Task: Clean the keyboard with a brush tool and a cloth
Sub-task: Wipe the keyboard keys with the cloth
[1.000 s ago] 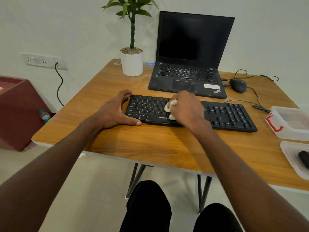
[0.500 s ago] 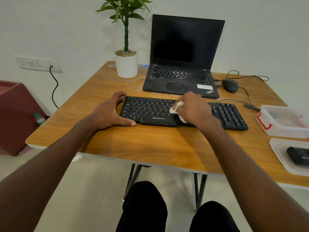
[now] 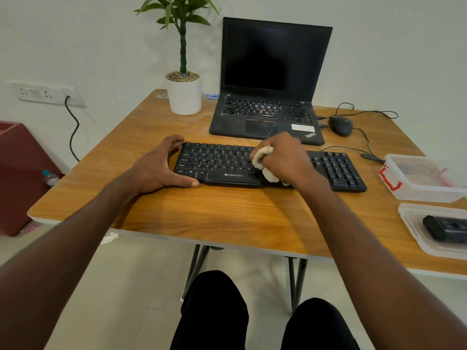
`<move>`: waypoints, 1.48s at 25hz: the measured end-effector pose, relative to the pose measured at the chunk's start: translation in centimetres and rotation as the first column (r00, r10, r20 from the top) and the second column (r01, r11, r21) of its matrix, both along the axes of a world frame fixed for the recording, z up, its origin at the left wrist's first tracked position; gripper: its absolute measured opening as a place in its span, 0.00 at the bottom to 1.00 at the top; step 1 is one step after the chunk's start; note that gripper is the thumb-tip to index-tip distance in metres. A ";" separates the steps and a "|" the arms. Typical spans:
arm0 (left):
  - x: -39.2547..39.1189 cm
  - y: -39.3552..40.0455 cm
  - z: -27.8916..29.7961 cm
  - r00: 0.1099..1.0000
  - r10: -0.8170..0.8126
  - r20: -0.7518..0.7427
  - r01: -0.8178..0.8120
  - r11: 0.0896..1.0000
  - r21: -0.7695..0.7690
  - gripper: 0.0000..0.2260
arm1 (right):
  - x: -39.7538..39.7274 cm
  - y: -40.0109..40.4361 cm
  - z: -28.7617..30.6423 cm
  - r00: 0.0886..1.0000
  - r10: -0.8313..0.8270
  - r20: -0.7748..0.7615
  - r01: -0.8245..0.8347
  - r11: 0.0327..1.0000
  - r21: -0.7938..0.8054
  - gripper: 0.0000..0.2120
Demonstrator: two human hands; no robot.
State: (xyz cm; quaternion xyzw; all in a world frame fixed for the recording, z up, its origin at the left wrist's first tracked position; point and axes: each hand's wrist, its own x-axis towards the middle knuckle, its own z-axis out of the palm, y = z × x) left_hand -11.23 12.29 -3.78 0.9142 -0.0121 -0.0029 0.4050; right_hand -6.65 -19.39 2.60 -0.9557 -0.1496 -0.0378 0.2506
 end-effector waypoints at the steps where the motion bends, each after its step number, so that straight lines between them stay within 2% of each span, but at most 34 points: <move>1: 0.0 0.0 0.0 1.000 0.001 0.001 -0.001 1.000 -0.003 0.63 | 0.0 -0.6 -0.2 0.998 -0.059 0.022 0.059 0.998 0.003 0.10; 3: 0.0 0.0 0.1 1.000 0.002 0.002 -0.002 1.000 0.005 0.63 | -0.1 -2.1 -0.5 0.979 -0.193 0.073 0.196 0.980 -0.042 0.12; 7: 0.0 0.0 0.0 1.000 -0.004 0.006 0.004 1.000 0.006 0.62 | -0.6 -4.4 -0.6 0.937 -0.323 0.135 0.339 0.933 -0.120 0.14; 9: 0.0 0.0 0.0 1.000 -0.001 0.014 0.000 1.000 0.009 0.62 | -0.9 -4.6 -0.7 0.933 -0.325 0.152 0.350 0.918 -0.188 0.15; 11: 0.0 -0.1 0.0 1.000 -0.005 0.008 0.005 1.000 0.005 0.62 | -1.0 -4.4 -0.6 0.962 -0.258 0.094 0.272 0.937 -0.217 0.12; 13: 0.0 -0.1 0.0 1.000 -0.009 0.005 0.009 1.000 0.001 0.62 | -0.7 -4.6 -0.1 0.980 -0.194 -0.046 0.190 0.978 -0.082 0.11; 14: 0.0 -0.1 0.0 1.000 -0.005 0.006 0.005 1.000 -0.001 0.62 | -0.5 -4.7 0.1 0.976 -0.208 -0.066 0.206 0.977 -0.049 0.11; 17: 0.0 -0.1 0.0 1.000 0.002 0.002 -0.002 1.000 -0.010 0.63 | -1.1 -4.9 0.1 0.938 -0.338 0.081 0.347 0.907 -0.238 0.13; 18: 0.0 -0.1 0.0 1.000 0.002 0.005 -0.002 1.000 -0.010 0.63 | -1.6 -4.4 0.1 0.937 -0.332 0.106 0.348 0.894 -0.283 0.13; 21: 0.1 -0.1 -0.1 1.000 0.002 0.011 -0.002 1.000 0.005 0.63 | -3.0 -1.9 0.2 0.971 -0.207 0.117 0.231 0.938 -0.258 0.11; 23: 0.1 -0.1 -0.1 1.000 -0.002 0.015 0.002 1.000 0.006 0.63 | -3.9 0.3 0.0 0.987 -0.106 0.123 0.136 0.953 -0.270 0.06; 26: 0.1 -0.1 -0.1 1.000 -0.006 0.014 0.005 1.000 0.011 0.63 | -4.8 3.7 -0.7 0.986 -0.025 0.164 0.066 0.966 -0.251 0.06; 28: 0.1 -0.1 -0.2 1.000 -0.001 0.025 0.001 1.000 0.018 0.63 | -4.1 5.8 -1.2 0.987 0.027 0.156 0.000 0.985 -0.171 0.07; 30: 0.0 -0.2 -0.1 1.000 0.005 0.030 -0.006 0.999 0.044 0.64 | -3.2 8.1 -1.3 0.986 0.146 0.081 -0.144 0.989 -0.033 0.10; 32: 0.0 -0.2 -0.1 0.999 0.006 0.036 -0.008 0.998 0.059 0.63 | -2.8 10.6 -1.2 0.965 0.261 -0.006 -0.258 0.956 0.141 0.10; 34: -0.1 -0.1 -0.1 0.999 0.006 0.045 -0.009 0.998 0.069 0.61 | -2.6 12.5 -1.1 0.952 0.299 -0.064 -0.276 0.931 0.241 0.09; 35: -0.1 -0.1 -0.1 0.999 0.004 0.046 -0.007 0.997 0.071 0.60 | -2.4 13.0 -1.2 0.953 0.297 -0.068 -0.275 0.935 0.222 0.09; 37: -0.1 -0.2 -0.1 0.999 0.006 0.042 -0.009 0.997 0.074 0.60 | -1.7 13.1 -1.1 0.959 0.279 -0.043 -0.278 0.960 0.037 0.11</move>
